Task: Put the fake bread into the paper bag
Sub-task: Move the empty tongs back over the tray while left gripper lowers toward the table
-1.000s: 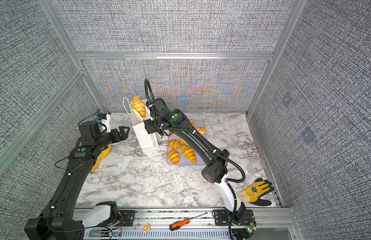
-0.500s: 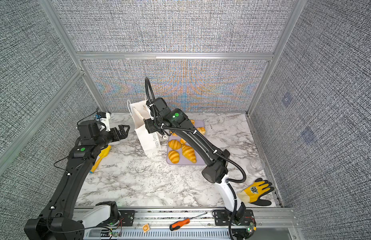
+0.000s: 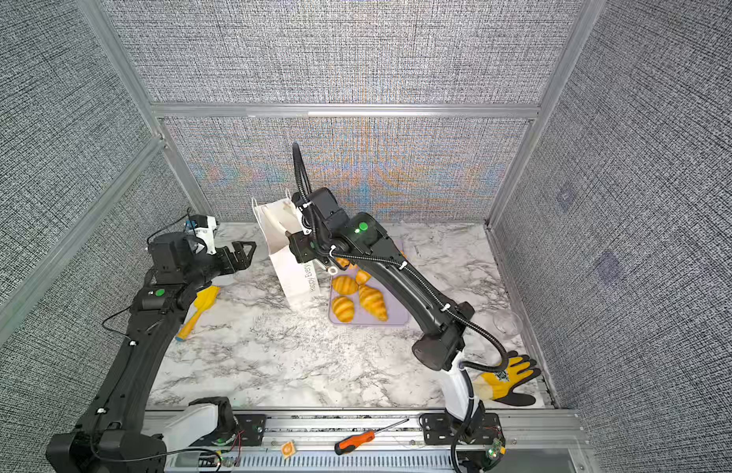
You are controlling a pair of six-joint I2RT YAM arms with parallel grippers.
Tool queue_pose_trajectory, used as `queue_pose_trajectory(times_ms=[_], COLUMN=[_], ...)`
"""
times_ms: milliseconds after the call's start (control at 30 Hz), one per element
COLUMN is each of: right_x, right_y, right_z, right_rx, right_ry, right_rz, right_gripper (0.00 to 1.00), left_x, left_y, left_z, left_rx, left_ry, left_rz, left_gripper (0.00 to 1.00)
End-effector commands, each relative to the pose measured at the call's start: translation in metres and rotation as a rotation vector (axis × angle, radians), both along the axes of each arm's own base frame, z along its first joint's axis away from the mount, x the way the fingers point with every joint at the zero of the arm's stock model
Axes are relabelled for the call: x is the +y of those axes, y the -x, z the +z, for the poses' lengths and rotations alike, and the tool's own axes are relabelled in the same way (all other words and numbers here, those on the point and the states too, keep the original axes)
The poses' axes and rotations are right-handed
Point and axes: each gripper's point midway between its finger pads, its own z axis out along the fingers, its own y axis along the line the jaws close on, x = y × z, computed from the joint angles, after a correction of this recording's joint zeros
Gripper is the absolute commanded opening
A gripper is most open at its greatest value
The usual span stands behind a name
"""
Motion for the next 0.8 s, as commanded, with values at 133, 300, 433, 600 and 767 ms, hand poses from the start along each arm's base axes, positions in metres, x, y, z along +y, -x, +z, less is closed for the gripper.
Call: queue_pose_trajectory(times_ms=[133, 300, 433, 600, 767], right_x=[-0.044, -0.085, -0.128, -0.174, -0.205], right_y=[0.016, 0.035, 0.050, 0.071, 0.092], right_z=[-0.003, -0.017, -0.047, -0.099, -0.138], right_rx=[-0.021, -0.011, 0.023, 0.115, 0.190], right_ry=[0.094, 0.202, 0.328, 0.437, 0.499], right_rz=[-0.064, -0.096, -0.152, -0.200, -0.225], right_gripper=[0.61, 0.62, 0.65, 0.66, 0.68], left_x=[-0.013, -0.016, -0.019, -0.026, -0.037], left_y=[0.002, 0.009, 0.015, 0.022, 0.027], left_z=[0.007, 0.005, 0.006, 0.007, 0.004], left_rx=[-0.027, -0.037, -0.059, -0.086, -0.099], left_ry=[0.018, 0.004, -0.008, -0.023, -0.051], left_rz=[-0.033, -0.039, -0.042, -0.058, -0.090], left_gripper=[0.97, 0.98, 0.99, 0.99, 0.99])
